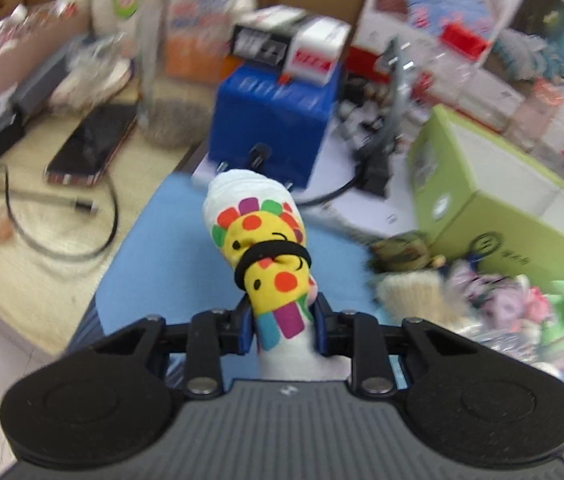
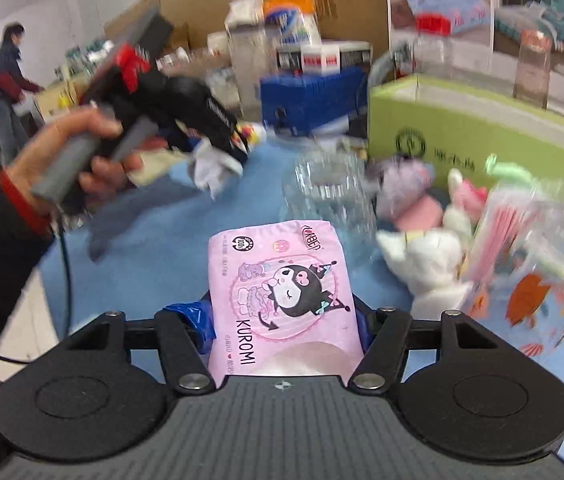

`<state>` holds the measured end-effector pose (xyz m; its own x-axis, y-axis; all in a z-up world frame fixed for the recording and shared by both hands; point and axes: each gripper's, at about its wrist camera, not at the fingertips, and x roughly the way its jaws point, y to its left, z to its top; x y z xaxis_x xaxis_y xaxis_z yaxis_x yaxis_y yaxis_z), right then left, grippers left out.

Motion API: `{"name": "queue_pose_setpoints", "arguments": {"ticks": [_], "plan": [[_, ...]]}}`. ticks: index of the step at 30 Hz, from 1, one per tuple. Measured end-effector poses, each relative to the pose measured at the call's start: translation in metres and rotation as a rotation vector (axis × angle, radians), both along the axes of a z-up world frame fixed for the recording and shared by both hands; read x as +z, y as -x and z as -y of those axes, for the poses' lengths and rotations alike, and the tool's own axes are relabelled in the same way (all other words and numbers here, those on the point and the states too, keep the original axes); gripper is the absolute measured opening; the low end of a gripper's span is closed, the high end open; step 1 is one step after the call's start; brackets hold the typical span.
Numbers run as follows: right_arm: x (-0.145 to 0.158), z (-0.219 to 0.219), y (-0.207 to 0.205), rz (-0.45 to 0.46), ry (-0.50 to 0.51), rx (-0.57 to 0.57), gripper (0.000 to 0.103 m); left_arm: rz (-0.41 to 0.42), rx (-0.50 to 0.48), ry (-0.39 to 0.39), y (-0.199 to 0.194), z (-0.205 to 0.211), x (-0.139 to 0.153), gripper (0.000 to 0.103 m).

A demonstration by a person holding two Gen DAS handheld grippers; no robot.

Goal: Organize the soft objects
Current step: 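Carry sock and tissue pack into the green box and release both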

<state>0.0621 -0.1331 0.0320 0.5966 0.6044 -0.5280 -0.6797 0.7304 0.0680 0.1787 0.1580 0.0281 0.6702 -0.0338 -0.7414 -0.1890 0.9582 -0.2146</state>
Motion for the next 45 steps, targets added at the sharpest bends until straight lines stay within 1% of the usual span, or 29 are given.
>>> {"name": "queue_pose_setpoints", "arguments": {"ticks": [2,4,6,7,9,11,13,15,17,19,20,21,22,23,24,26,31,34,36,40,45], "plan": [[0.028,0.011,-0.004,0.062,-0.007,-0.028,0.049,0.053,-0.046,-0.011,-0.007,0.01,0.025,0.025],[0.056,0.026,-0.018,0.119,0.002,-0.082,0.049,0.095,-0.094,-0.011,-0.022,0.021,0.048,0.025],[0.08,0.041,-0.043,0.153,0.015,-0.143,0.049,0.135,-0.14,-0.018,-0.041,0.035,0.068,0.025],[0.089,0.048,-0.062,0.179,0.037,-0.184,0.049,0.146,-0.156,-0.03,-0.052,0.044,0.075,0.025],[0.1,0.062,-0.098,0.2,0.079,-0.246,0.05,0.158,-0.183,-0.053,-0.075,0.063,0.084,0.025],[0.105,0.074,-0.134,0.198,0.093,-0.293,0.05,0.16,-0.214,-0.062,-0.098,0.081,0.086,0.025],[0.102,0.081,-0.171,0.176,0.109,-0.322,0.05,0.148,-0.242,-0.067,-0.121,0.096,0.083,0.025],[0.095,0.081,-0.203,0.145,0.119,-0.328,0.05,0.129,-0.266,-0.07,-0.14,0.109,0.075,0.025],[0.083,0.082,-0.227,0.113,0.129,-0.328,0.05,0.105,-0.279,-0.081,-0.157,0.118,0.065,0.025],[0.069,0.08,-0.247,0.077,0.128,-0.321,0.053,0.081,-0.29,-0.096,-0.17,0.123,0.053,0.027],[0.062,0.079,-0.254,0.058,0.121,-0.32,0.053,0.069,-0.293,-0.109,-0.175,0.125,0.048,0.038],[0.055,0.078,-0.261,0.031,0.112,-0.327,0.053,0.059,-0.295,-0.122,-0.178,0.126,0.044,0.067],[0.048,0.077,-0.267,-0.005,0.111,-0.335,0.055,0.058,-0.288,-0.138,-0.18,0.127,0.04,0.079],[0.043,0.076,-0.272,-0.041,0.122,-0.347,0.055,0.076,-0.28,-0.149,-0.178,0.127,0.039,0.08],[0.04,0.074,-0.274,-0.052,0.131,-0.346,0.057,0.086,-0.276,-0.162,-0.177,0.127,0.039,0.08],[0.039,0.071,-0.27,-0.026,0.132,-0.35,0.059,0.104,-0.28,-0.174,-0.173,0.125,0.042,0.08],[0.058,0.072,-0.257,0.029,0.079,-0.369,0.062,0.127,-0.258,-0.165,-0.156,0.115,0.053,0.08],[0.069,0.073,-0.237,0.056,0.06,-0.371,0.064,0.123,-0.244,-0.155,-0.139,0.108,0.056,0.08],[0.074,0.074,-0.219,0.069,0.039,-0.369,0.064,0.126,-0.238,-0.155,-0.124,0.104,0.056,0.08],[0.078,0.074,-0.169,0.114,0.014,-0.378,0.065,0.126,-0.237,-0.153,-0.089,0.097,0.053,0.08],[0.067,0.075,-0.108,0.138,-0.048,-0.397,0.065,0.116,-0.228,-0.152,-0.043,0.086,0.043,0.08]]}}
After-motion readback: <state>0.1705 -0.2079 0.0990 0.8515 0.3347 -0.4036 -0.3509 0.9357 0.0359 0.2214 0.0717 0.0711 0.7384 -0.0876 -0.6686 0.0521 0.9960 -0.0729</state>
